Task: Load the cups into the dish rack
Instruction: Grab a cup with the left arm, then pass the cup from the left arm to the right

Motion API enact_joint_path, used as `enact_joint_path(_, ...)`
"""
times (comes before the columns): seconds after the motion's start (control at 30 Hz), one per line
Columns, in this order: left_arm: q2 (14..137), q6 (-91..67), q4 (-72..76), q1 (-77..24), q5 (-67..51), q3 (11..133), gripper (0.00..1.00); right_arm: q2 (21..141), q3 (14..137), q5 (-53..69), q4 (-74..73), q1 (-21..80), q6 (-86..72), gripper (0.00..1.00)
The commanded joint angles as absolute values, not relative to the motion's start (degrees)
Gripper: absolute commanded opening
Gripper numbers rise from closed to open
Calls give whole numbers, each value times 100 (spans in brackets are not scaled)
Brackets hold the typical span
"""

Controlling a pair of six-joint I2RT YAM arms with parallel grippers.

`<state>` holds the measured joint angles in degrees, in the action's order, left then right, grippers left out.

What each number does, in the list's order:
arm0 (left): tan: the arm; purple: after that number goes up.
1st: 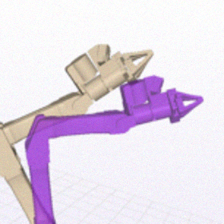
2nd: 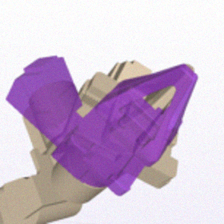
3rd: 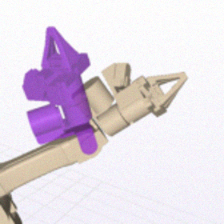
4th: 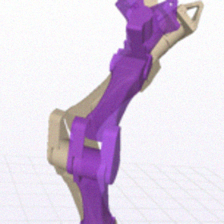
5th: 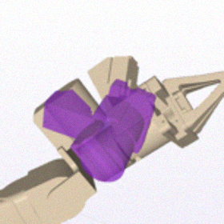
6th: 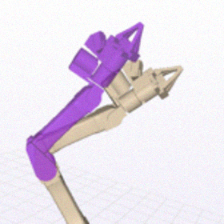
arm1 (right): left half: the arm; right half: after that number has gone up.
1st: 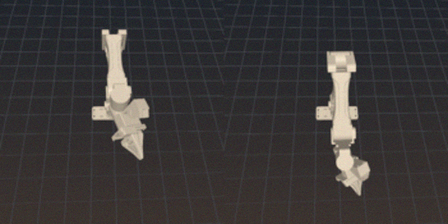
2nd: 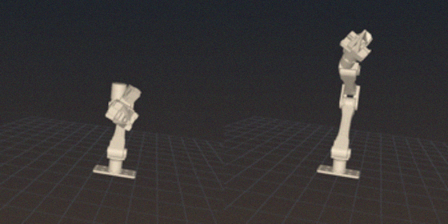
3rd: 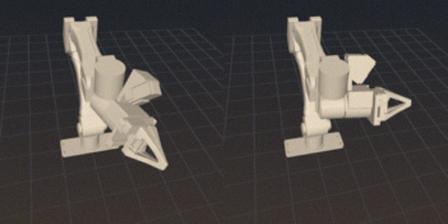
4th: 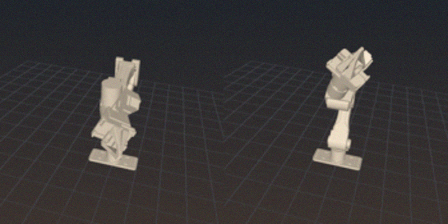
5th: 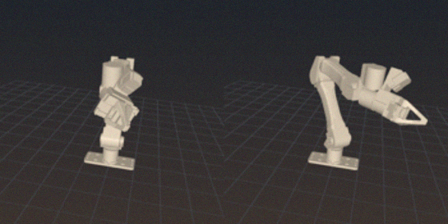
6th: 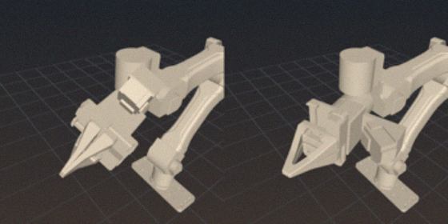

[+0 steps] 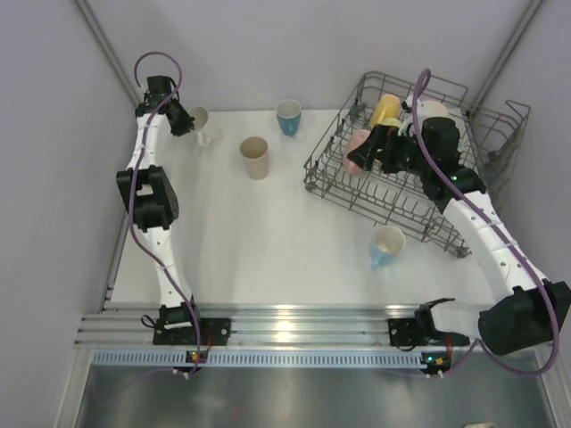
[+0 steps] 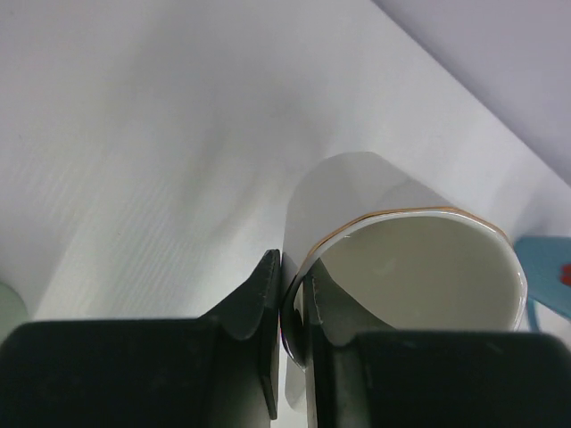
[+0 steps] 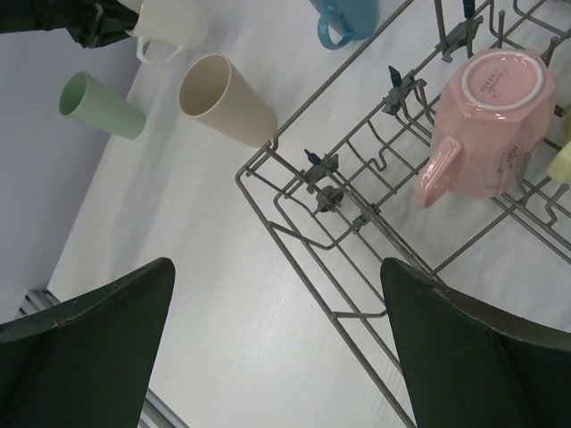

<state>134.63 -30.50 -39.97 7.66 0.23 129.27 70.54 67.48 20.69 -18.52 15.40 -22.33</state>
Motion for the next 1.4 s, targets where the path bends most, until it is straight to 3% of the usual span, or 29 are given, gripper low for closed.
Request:
enact_joint_path(0.0,12165,-3602,-3288,809,-992,12894,0,6847,6838,2329,-1363,1600,-2320,99)
enact_joint_path(0.27,11155,-4015,-2841,809,-1993,11867,0,6592,6698,2724,-1074,1591,-2434,99)
enact_joint_path(0.3,10875,-4460,-2621,809,-2604,11604,0,6557,6628,2838,-916,1600,-2574,99)
enact_joint_path(0.43,10161,-5939,-60,677,-3804,9699,0,6495,5988,3514,340,1600,-3171,99)
enact_joint_path(0.63,9660,-7697,1913,326,-4446,8623,0,6758,5590,3744,1967,1740,-3911,99)
enact_joint_path(1.1,9509,-10730,6150,-870,-4087,7296,0,7593,5871,3797,3814,2592,-5088,99)
enact_joint_path(1.37,9299,-10582,6372,-1353,-4025,7058,0,8059,6415,3691,3841,2874,-5220,95)
